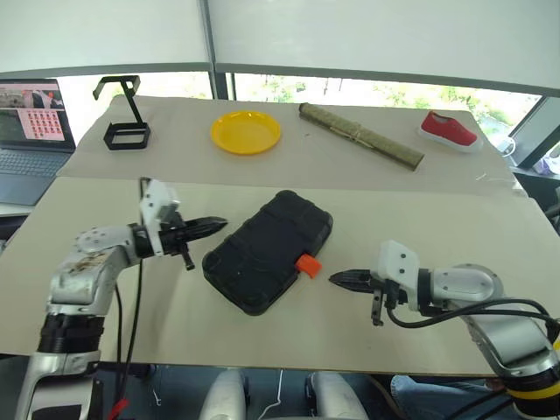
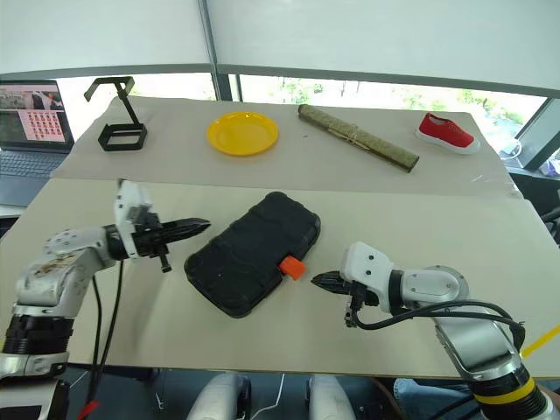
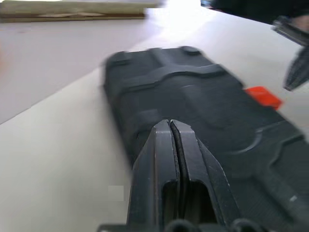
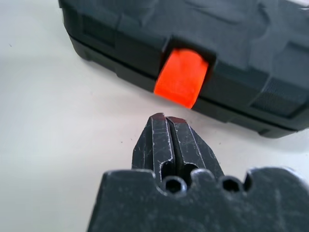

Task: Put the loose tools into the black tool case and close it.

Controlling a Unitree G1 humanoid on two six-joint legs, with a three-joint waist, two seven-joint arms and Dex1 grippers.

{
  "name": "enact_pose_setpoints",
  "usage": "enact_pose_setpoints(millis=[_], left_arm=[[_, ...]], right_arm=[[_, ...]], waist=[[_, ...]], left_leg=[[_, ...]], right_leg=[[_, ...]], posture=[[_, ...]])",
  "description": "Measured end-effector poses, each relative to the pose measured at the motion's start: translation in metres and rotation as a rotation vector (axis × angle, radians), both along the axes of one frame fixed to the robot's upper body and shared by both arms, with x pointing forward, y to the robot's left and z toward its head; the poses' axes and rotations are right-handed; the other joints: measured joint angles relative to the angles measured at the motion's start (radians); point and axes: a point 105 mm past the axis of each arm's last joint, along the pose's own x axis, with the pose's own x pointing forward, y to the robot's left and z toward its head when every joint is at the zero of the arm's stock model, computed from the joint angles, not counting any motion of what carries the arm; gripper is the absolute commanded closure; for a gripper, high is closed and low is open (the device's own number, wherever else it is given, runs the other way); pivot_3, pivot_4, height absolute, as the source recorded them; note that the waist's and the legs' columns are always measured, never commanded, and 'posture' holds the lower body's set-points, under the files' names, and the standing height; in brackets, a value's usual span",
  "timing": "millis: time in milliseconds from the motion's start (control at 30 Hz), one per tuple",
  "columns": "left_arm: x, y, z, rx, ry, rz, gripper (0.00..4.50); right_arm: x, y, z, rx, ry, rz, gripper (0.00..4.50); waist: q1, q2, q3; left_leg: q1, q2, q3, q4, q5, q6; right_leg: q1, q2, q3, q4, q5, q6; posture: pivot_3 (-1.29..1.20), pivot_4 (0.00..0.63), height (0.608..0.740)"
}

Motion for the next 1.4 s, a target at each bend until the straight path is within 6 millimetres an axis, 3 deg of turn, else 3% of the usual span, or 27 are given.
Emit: enact_pose_setpoints(millis=[167, 600, 867, 1067, 1233, 1400], left_arm=[[0.003, -0.019, -0.012, 0.078, -0.006, -0.076, 4.42], [0.009, -0.019, -0.017, 0.109, -0.046, -0.067, 4.42], [0.008, -0.018, -0.017, 0.105, -0.055, -0.063, 4.42], [0.009, -0.018, -0.019, 0.102, -0.056, -0.064, 4.42], [0.01, -0.019, -0.022, 0.102, -0.051, -0.065, 4.42], [0.011, -0.019, -0.023, 0.102, -0.045, -0.068, 4.42]], right_arm=[[0.007, 0.009, -0.002, -0.005, -0.018, -0.008, 4.5], [0.02, 0.025, -0.022, -0.036, -0.009, 0.01, 4.5], [0.023, 0.027, -0.023, -0.036, -0.016, 0.012, 4.5], [0.003, 0.016, -0.006, -0.009, 0.009, 0.062, 4.5], [0.014, 0.015, 0.011, 0.014, -0.045, 0.037, 4.5], [0.027, 0.015, -0.002, -0.003, -0.028, 0.012, 4.5]], waist=[[-0.004, 0.0, 0.0], [-0.013, 0.001, 0.0], [-0.014, 0.001, -0.001], [-0.012, 0.002, -0.001], [-0.011, 0.004, -0.002], [-0.01, 0.005, -0.004]], left_leg=[[0.0, 0.0, 0.0, 0.0, 0.0, 0.0], [0.002, 0.0, 0.0, 0.0, 0.0, 0.0], [0.002, 0.001, 0.0, 0.0, 0.0, 0.0], [0.003, 0.0, 0.0, -0.001, 0.0, 0.0], [0.006, 0.0, 0.001, -0.001, 0.0, 0.0], [0.006, 0.0, 0.001, -0.001, 0.0, 0.0]], right_leg=[[0.0, 0.0, 0.0, 0.0, 0.0, 0.0], [0.0, 0.001, 0.002, 0.001, 0.0, 0.0], [0.0, 0.001, 0.002, 0.001, 0.0, 0.0], [0.002, 0.001, 0.003, 0.0, 0.0, 0.0], [0.003, 0.001, 0.003, 0.001, 0.0, 0.0], [0.003, 0.001, 0.003, 0.001, 0.0, 0.0]], posture=[[0.0, 0.15, 0.74], [0.0, 0.15, 0.74], [0.0, 0.15, 0.74], [0.0, 0.15, 0.74], [0.0, 0.15, 0.74], [0.0, 0.15, 0.74]])
